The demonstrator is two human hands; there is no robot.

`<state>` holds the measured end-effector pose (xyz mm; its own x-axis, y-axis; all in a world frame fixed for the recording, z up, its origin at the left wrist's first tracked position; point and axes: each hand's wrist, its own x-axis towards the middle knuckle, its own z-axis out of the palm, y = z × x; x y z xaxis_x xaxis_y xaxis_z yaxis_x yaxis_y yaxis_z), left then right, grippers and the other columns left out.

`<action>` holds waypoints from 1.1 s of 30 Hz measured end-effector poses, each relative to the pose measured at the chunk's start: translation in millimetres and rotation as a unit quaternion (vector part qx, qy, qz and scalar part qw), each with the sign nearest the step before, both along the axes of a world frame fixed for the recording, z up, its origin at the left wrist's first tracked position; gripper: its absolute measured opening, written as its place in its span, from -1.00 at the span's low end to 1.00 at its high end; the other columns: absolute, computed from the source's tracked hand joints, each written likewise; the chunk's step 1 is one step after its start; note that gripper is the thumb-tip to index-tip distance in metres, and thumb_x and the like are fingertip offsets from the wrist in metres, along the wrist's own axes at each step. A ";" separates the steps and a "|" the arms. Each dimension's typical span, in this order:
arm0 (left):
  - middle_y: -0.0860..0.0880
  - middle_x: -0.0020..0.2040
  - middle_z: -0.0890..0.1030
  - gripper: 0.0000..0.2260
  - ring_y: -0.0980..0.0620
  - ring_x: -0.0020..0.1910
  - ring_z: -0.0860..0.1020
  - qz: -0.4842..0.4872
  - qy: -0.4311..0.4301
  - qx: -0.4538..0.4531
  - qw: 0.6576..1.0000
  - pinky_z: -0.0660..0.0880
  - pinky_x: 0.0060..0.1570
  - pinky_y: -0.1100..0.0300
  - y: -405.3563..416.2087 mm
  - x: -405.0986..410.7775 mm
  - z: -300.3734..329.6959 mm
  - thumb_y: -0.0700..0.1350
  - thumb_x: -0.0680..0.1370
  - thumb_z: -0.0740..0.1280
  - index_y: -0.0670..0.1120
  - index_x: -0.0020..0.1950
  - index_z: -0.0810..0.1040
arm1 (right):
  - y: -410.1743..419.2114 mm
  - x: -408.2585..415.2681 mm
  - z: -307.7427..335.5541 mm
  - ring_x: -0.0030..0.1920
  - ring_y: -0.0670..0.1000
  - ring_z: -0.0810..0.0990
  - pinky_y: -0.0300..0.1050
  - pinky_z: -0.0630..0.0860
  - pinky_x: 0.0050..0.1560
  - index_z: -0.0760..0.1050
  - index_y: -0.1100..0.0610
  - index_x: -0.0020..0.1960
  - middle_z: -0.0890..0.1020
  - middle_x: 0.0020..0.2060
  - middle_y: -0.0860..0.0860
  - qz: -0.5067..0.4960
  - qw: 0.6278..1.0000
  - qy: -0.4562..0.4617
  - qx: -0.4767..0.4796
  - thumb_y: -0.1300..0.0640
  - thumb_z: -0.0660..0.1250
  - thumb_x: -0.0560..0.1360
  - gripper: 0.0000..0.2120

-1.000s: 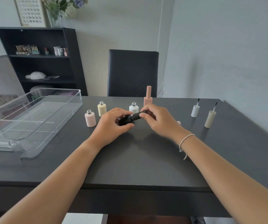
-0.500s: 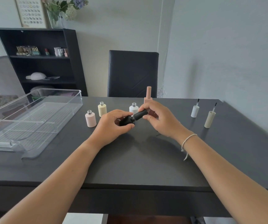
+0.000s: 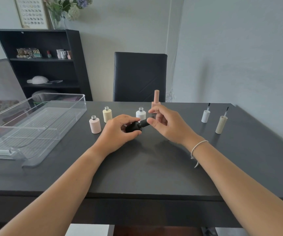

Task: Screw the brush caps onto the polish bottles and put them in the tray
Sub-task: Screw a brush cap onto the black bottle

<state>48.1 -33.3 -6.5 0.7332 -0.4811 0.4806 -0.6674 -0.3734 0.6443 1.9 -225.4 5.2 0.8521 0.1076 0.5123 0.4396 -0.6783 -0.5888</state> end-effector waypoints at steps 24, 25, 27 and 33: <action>0.15 -0.03 0.53 -0.63 0.32 -0.07 0.49 -0.007 -0.010 0.021 1.000 0.35 -0.09 0.60 -0.2 1.4 -1.7 -0.14 0.40 0.46 0.00 0.19 0.56 | 0.1 3.4 -4.0 -0.50 -0.13 0.38 -0.36 0.29 -0.43 0.33 0.03 -0.37 0.38 -0.53 -0.05 -0.043 0.999 0.003 -0.030 -0.10 0.16 0.53 -0.65; 0.16 -0.04 0.53 -0.63 0.33 -0.07 0.49 -0.006 -0.010 0.019 1.000 0.36 -0.08 0.59 -0.1 1.4 -1.7 -0.14 0.40 0.46 0.00 0.19 0.56 | 0.8 3.0 -3.6 -0.51 -0.10 0.35 -0.33 0.27 -0.43 0.31 0.03 -0.39 0.38 -0.53 -0.03 -0.045 0.999 0.011 -0.027 -0.13 0.14 0.53 -0.62; 0.15 -0.04 0.54 -0.63 0.34 -0.06 0.49 -0.006 -0.011 0.011 1.000 0.37 -0.07 0.57 0.2 1.4 -1.8 -0.14 0.39 0.47 0.00 0.18 0.56 | 0.9 1.7 -3.1 -0.49 -0.08 0.33 -0.27 0.29 -0.39 0.33 0.03 -0.37 0.40 -0.51 0.00 -0.040 0.999 0.020 -0.007 -0.19 0.11 0.51 -0.61; 0.14 -0.03 0.54 -0.64 0.30 -0.05 0.50 -0.005 -0.012 0.006 1.000 0.38 -0.06 0.55 0.5 1.6 -2.0 -0.14 0.39 0.47 0.00 0.17 0.57 | 0.2 -3.4 -3.9 -0.37 -0.20 0.42 -0.45 0.36 -0.25 0.38 0.02 0.01 0.43 -0.38 -0.06 0.027 0.999 0.016 0.007 0.21 0.32 0.47 -0.81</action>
